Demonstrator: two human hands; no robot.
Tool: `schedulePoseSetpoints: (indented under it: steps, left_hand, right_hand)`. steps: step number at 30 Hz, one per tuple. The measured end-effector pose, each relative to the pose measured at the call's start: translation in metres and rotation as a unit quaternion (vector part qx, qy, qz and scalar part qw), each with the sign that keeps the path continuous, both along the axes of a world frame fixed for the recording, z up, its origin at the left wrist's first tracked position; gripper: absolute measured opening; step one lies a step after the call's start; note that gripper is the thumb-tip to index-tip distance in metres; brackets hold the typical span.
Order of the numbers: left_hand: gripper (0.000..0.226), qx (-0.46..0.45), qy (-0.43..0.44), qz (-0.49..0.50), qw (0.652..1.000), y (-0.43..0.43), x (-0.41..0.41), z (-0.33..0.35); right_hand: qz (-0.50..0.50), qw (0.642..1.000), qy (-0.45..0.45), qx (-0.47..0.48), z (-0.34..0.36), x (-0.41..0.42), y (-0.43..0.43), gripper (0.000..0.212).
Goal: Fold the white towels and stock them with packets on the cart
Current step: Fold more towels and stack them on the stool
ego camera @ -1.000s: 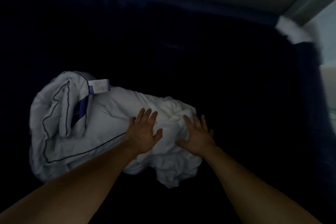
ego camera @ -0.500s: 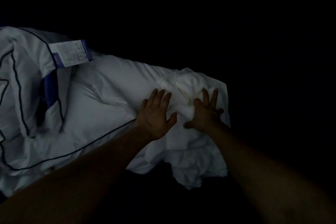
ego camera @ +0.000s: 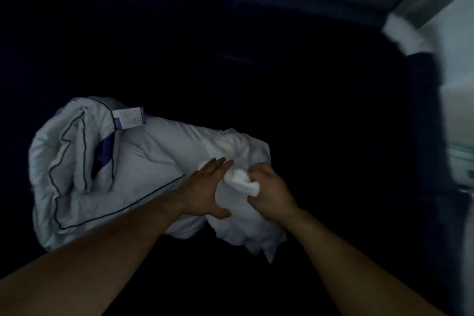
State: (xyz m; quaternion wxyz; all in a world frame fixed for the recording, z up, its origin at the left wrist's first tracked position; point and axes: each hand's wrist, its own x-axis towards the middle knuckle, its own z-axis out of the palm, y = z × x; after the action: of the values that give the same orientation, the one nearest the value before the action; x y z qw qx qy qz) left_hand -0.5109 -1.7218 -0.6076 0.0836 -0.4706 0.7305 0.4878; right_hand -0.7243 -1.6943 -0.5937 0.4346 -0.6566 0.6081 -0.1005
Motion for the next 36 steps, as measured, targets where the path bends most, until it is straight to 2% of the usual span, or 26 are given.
schedulePoseSetpoints:
  steps: [3,6,7,10,11,13,15,17,19,23,25,28,31,34,36]
  left_hand:
    - [0.135,0.002,0.041,0.028,0.999,0.008,-0.015,0.06]
    - [0.146,-0.01,0.093,0.075,0.993,0.014,-0.037,0.116]
    - [0.14,-0.014,0.104,0.095,0.99,0.014,-0.045,0.135]
    - [0.065,-0.071,0.072,0.128,0.987,0.023,-0.067,0.201]
    - [0.047,-0.09,0.072,0.135,0.984,0.028,-0.077,0.221]
    - [0.03,-0.124,0.098,0.162,0.974,0.041,-0.097,0.26]
    - [0.04,-0.144,0.145,0.181,0.962,0.056,-0.119,0.297]
    - [0.05,-0.167,0.188,0.203,0.946,0.072,-0.139,0.334]
    - [0.043,-0.178,0.222,0.231,0.93,0.087,-0.159,0.37]
    - [0.033,-0.155,0.318,0.304,0.885,0.119,-0.194,0.438]
    - [0.032,-0.12,0.373,0.326,0.86,0.136,-0.211,0.468]
    - [0.037,-0.092,0.423,0.344,0.833,0.158,-0.242,0.503]
    - [0.031,-0.08,0.451,0.364,0.811,0.172,-0.274,0.525]
    - [0.044,-0.05,0.466,0.351,0.81,0.18,-0.306,0.547]
    - [0.042,-0.022,0.456,0.332,0.825,0.182,-0.326,0.565]
  right_hand:
    - [0.008,0.998,-0.02,-0.053,0.08,-0.001,0.009,0.021]
    - [0.035,0.986,-0.069,-0.144,0.155,-0.009,0.019,0.018]
    - [0.044,0.985,-0.07,-0.153,0.179,-0.015,0.022,0.018]
    - [0.046,0.983,-0.05,-0.168,0.243,-0.035,0.029,0.021]
    - [0.034,0.98,-0.053,-0.191,0.261,-0.042,0.033,0.025]
    - [-0.019,0.964,-0.082,-0.253,0.294,-0.056,0.043,0.039]
    - [-0.088,0.949,-0.107,-0.285,0.321,-0.075,0.057,0.065]
    - [-0.12,0.953,-0.108,-0.257,0.348,-0.099,0.075,0.099]
    - [-0.107,0.963,-0.104,-0.224,0.365,-0.129,0.097,0.122]
    - [-0.079,0.977,-0.105,-0.167,0.384,-0.189,0.144,0.138]
    - [-0.072,0.976,-0.13,-0.162,0.397,-0.209,0.165,0.135]
    - [-0.121,0.959,-0.154,-0.207,0.417,-0.227,0.187,0.117]
    - [-0.201,0.943,-0.086,-0.251,0.445,-0.247,0.208,0.089]
    - [-0.266,0.914,-0.099,-0.289,0.479,-0.273,0.229,0.062]
    - [-0.308,0.897,-0.108,-0.299,0.501,-0.29,0.239,0.057]
